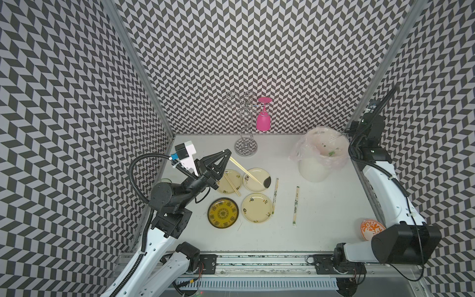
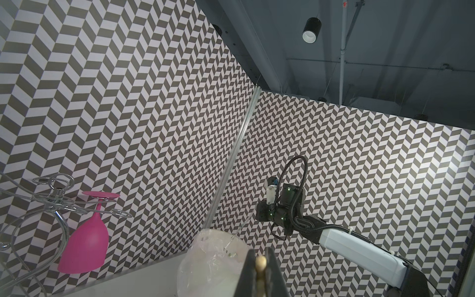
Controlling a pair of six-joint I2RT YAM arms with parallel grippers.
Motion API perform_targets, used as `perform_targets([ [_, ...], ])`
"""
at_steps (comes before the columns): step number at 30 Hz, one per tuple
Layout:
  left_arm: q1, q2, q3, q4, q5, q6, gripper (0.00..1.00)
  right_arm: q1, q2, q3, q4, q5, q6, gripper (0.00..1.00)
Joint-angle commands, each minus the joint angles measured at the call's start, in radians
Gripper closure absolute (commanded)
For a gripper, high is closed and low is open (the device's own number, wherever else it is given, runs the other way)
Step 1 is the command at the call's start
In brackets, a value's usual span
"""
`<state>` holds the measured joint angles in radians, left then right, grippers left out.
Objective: Remove the packaging of disposable chopsticks
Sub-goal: Place the packet bag in the trash bin.
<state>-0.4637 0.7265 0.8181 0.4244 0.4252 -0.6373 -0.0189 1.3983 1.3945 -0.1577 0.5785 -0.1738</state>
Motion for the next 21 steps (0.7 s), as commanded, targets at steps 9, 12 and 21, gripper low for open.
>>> perform_targets([
  [9,0.006,-0.023,0.000,-0.001,0.006,0.020,1.00,0.155,0.137,-0.069,-0.028,0.103,-0.044,1.00],
  [12,0.006,-0.027,0.001,-0.006,0.004,0.024,1.00,0.154,0.168,-0.037,-0.078,0.090,-0.009,0.94],
  [21,0.007,-0.009,-0.005,0.006,0.009,0.011,1.00,0.154,0.194,0.134,-0.253,0.017,0.068,0.58],
])
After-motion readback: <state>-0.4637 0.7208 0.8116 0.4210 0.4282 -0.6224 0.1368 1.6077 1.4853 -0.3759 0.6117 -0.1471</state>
